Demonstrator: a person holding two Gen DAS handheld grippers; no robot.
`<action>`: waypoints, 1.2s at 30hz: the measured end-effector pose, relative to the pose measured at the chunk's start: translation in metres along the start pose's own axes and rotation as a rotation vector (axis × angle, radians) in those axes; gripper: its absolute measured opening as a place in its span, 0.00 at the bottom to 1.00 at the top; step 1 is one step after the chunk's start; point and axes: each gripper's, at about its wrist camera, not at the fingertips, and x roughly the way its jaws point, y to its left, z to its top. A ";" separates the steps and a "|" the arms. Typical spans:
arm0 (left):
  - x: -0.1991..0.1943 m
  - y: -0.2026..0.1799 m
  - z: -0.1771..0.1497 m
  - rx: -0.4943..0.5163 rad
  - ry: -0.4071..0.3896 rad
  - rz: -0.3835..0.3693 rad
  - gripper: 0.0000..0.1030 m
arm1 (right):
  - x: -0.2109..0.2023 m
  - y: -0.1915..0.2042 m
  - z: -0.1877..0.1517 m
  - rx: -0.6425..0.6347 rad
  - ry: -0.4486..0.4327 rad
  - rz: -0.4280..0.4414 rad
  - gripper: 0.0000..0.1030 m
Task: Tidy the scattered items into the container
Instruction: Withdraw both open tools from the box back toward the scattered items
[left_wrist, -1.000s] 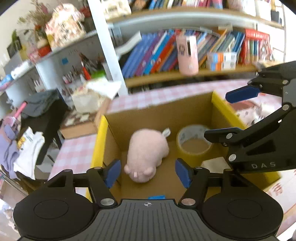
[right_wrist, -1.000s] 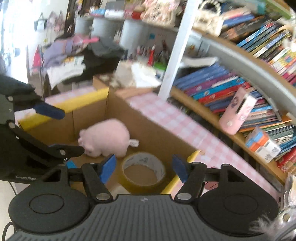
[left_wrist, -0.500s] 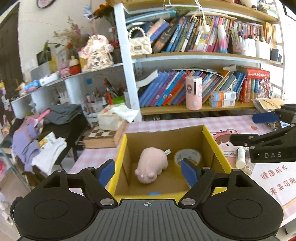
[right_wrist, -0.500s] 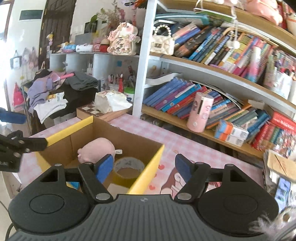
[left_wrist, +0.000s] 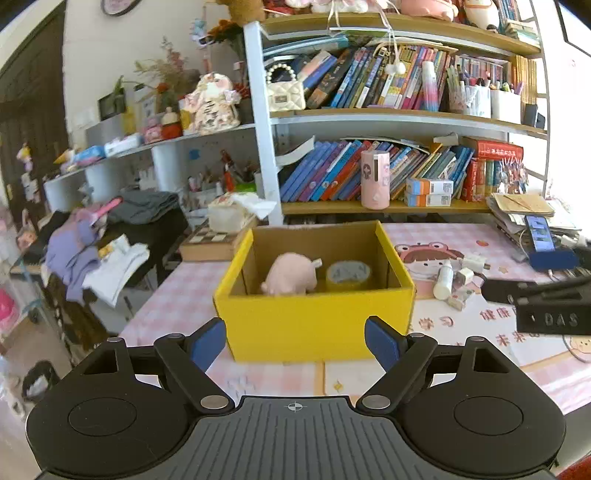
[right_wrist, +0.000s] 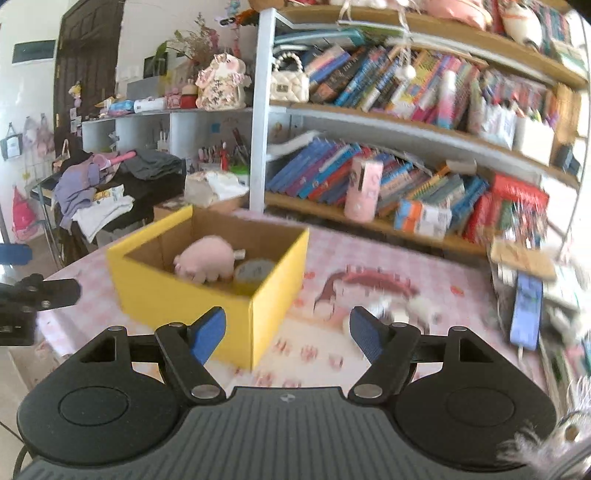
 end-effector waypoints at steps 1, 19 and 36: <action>-0.005 -0.003 -0.007 -0.018 -0.002 0.011 0.82 | -0.006 0.001 -0.008 0.009 0.007 -0.010 0.71; -0.020 -0.035 -0.046 0.023 0.115 -0.074 0.82 | -0.035 -0.001 -0.058 0.011 0.138 -0.092 0.79; 0.004 -0.089 -0.041 0.128 0.178 -0.264 0.90 | -0.041 -0.040 -0.070 0.087 0.195 -0.170 0.87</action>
